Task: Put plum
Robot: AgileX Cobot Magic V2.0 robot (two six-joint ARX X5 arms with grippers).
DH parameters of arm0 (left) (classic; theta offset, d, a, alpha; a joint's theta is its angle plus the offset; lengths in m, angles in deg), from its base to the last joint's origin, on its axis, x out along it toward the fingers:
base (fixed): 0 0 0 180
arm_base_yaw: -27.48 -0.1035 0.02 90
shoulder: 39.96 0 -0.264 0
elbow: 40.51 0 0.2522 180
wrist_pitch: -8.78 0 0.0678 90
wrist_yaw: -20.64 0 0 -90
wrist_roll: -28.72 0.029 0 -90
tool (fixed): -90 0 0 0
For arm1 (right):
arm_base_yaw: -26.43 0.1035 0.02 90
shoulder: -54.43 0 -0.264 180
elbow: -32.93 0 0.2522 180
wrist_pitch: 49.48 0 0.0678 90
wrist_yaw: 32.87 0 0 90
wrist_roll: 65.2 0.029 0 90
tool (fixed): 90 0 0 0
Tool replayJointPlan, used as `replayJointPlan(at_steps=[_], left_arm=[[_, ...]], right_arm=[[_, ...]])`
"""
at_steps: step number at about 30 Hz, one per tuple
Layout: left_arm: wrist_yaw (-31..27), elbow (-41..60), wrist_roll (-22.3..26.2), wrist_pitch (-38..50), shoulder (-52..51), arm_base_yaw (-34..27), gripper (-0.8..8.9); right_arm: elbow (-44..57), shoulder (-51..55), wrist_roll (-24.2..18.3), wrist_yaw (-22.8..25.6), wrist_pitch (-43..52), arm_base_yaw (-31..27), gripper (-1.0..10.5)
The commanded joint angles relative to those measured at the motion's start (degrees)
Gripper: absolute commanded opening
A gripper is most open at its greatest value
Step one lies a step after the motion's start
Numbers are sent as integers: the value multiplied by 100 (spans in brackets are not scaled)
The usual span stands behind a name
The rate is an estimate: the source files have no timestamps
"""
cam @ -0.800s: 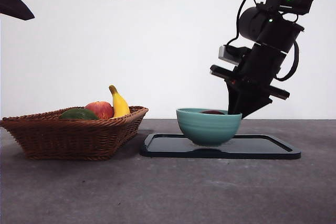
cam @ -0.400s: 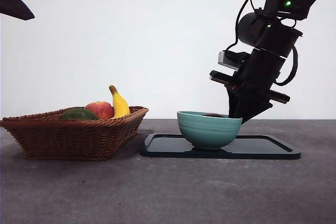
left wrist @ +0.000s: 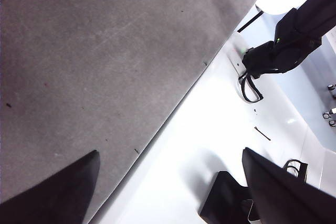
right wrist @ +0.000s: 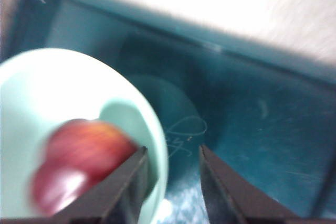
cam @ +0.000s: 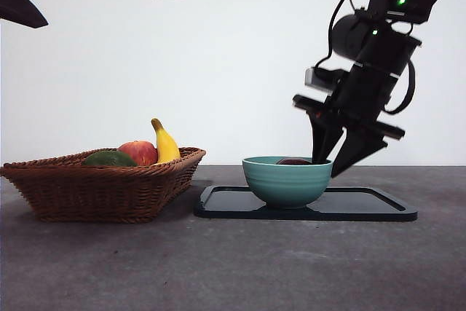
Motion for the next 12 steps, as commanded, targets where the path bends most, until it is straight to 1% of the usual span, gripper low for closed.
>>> replayJointPlan(at_steps=[1, 7, 12], left_arm=[[31, -52, 59, 39, 39, 24, 434], [33, -55, 59, 48, 39, 24, 434], [33, -55, 61, 50, 39, 26, 434]], right_arm=[[-160, 240, 66, 22, 24, 11, 161], [-162, 962, 55, 17, -330, 0, 161], [-162, 1799, -116, -22, -953, 22, 161]])
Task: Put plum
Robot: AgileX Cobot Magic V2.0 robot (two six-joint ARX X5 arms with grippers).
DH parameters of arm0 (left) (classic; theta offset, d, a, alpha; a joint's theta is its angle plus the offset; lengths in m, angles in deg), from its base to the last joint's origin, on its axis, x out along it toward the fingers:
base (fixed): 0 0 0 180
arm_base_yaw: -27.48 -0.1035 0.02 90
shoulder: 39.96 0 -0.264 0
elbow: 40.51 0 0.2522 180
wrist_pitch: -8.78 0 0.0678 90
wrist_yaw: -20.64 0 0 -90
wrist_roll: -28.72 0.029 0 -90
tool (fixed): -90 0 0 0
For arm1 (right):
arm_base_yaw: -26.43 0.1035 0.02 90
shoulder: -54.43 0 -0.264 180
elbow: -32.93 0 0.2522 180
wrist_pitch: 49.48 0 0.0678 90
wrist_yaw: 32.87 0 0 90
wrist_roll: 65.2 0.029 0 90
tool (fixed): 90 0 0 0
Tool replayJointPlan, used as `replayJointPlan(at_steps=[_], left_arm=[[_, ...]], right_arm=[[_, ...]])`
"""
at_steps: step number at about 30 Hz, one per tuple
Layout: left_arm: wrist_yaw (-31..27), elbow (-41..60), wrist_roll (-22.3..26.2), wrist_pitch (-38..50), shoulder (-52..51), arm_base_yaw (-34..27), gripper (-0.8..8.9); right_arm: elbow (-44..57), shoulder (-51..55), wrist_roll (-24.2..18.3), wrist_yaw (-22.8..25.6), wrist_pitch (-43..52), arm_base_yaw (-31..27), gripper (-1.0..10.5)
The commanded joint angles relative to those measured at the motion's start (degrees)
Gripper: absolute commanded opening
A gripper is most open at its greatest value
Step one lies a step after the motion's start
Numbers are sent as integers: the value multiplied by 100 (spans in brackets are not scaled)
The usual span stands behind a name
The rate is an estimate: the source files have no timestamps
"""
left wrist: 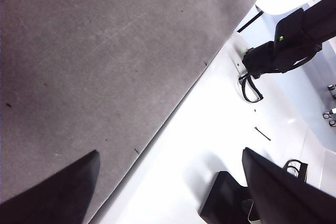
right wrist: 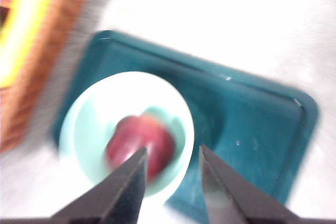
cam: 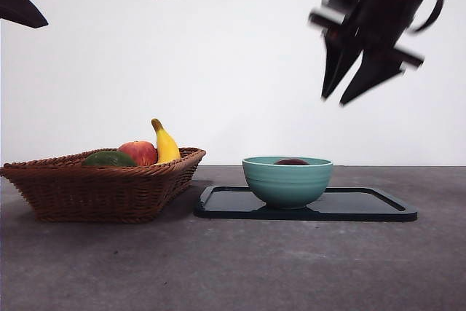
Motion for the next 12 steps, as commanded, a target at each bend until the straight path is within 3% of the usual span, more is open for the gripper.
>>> replayJointPlan(at_steps=[1, 12], left_arm=[[31, -55, 61, 50, 39, 24, 434], [31, -55, 63, 66, 39, 24, 434]], right_arm=[[-127, 365, -125, -11, -282, 44, 161], [271, 2146, -225, -13, -1143, 369, 161]])
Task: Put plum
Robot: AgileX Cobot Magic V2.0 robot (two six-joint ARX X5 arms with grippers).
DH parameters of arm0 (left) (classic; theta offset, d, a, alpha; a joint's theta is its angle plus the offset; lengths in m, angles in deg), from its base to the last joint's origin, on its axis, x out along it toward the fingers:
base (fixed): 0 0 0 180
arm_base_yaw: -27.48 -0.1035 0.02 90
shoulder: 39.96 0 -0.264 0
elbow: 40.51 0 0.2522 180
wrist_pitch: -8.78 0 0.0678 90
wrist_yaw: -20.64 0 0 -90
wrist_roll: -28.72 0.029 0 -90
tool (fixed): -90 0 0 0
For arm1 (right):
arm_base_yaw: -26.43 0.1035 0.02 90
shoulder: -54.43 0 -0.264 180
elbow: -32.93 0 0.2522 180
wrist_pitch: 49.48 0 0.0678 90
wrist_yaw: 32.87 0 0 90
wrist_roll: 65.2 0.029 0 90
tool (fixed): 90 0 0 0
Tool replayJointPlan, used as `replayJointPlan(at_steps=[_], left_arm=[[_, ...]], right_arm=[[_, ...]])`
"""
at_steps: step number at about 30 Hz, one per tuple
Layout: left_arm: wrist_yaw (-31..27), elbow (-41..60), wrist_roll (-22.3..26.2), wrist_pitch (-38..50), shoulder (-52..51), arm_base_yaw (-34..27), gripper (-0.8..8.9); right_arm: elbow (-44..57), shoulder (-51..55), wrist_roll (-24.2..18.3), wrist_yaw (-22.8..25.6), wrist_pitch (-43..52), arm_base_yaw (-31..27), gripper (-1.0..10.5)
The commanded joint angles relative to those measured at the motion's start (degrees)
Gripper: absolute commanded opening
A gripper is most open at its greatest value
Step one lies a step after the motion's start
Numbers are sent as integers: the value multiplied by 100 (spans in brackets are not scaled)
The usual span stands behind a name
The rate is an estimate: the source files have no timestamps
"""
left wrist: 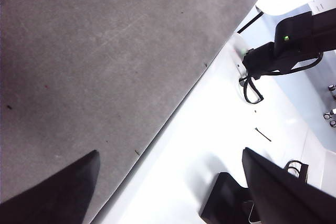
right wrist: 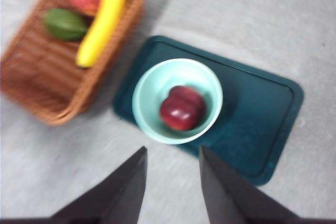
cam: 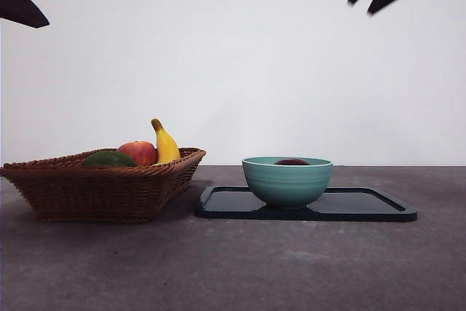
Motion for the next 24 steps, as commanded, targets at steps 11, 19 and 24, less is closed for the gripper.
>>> replayJointPlan(at_steps=[11, 19, 24], left_arm=[[31, -55, 63, 72, 39, 24, 433], [33, -55, 39, 70, 39, 24, 433], [31, -55, 42, 70, 39, 24, 433]], right_arm=[[1952, 2144, -74, -190, -44, 649, 161], [2903, 3167, 170, -625, -173, 1069, 161], [3174, 3574, 208, -605, -164, 1147, 161]])
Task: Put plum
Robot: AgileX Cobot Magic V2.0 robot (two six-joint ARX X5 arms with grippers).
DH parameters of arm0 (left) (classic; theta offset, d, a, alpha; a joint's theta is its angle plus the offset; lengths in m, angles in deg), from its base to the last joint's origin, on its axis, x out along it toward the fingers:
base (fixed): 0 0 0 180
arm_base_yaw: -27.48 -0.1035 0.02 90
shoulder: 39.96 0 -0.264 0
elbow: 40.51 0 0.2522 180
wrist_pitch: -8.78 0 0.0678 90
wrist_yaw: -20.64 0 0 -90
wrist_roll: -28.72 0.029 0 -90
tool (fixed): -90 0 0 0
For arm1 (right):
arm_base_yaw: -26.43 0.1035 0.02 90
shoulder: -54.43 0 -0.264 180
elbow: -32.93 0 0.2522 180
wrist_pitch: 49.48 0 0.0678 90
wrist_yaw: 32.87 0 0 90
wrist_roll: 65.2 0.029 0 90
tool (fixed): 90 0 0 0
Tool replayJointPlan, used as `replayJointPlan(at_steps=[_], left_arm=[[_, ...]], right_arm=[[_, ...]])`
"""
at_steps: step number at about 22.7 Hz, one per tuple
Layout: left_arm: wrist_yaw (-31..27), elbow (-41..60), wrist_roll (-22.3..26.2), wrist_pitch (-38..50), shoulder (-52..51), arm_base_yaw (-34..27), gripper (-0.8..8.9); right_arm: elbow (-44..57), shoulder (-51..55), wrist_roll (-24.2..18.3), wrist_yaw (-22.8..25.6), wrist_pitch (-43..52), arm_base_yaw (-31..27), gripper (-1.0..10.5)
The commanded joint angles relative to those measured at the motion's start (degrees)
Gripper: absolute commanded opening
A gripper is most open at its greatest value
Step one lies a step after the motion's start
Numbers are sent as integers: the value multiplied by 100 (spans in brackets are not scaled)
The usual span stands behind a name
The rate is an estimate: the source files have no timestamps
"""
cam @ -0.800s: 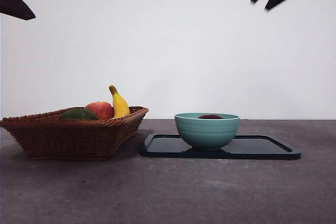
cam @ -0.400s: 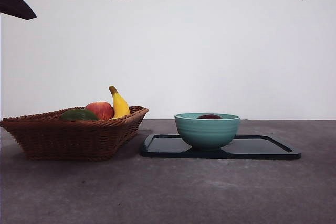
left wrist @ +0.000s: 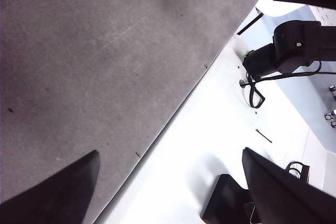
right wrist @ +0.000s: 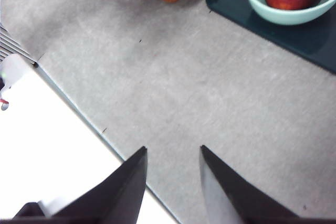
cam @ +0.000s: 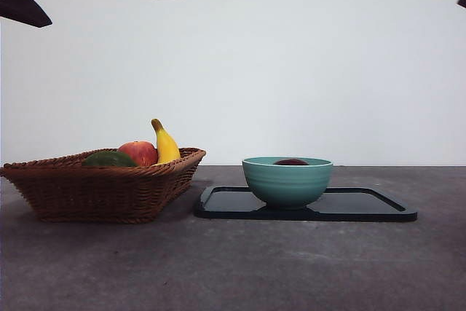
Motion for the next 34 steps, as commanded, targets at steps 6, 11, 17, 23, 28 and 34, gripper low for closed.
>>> replayJointPlan(at_steps=[6, 11, 17, 23, 28, 34], left_arm=[[33, -55, 42, 26, 39, 24, 433], [31, -55, 35, 24, 39, 24, 433], [31, -55, 22, 24, 39, 24, 433], [31, -61, -422, 358, 39, 31, 433], [-201, -153, -1283, 1375, 52, 225, 434], [-1589, -835, -1989, 1971, 435, 621, 436]], right_arm=[[-7, 181, 81, -2, 81, 46, 160], [-7, 173, 81, -2, 81, 44, 160], [-7, 175, 81, -4, 81, 44, 160], [-7, 175, 101, -4, 79, 46, 161], [-7, 175, 101, -4, 79, 46, 160], [-7, 175, 101, -4, 79, 44, 161]])
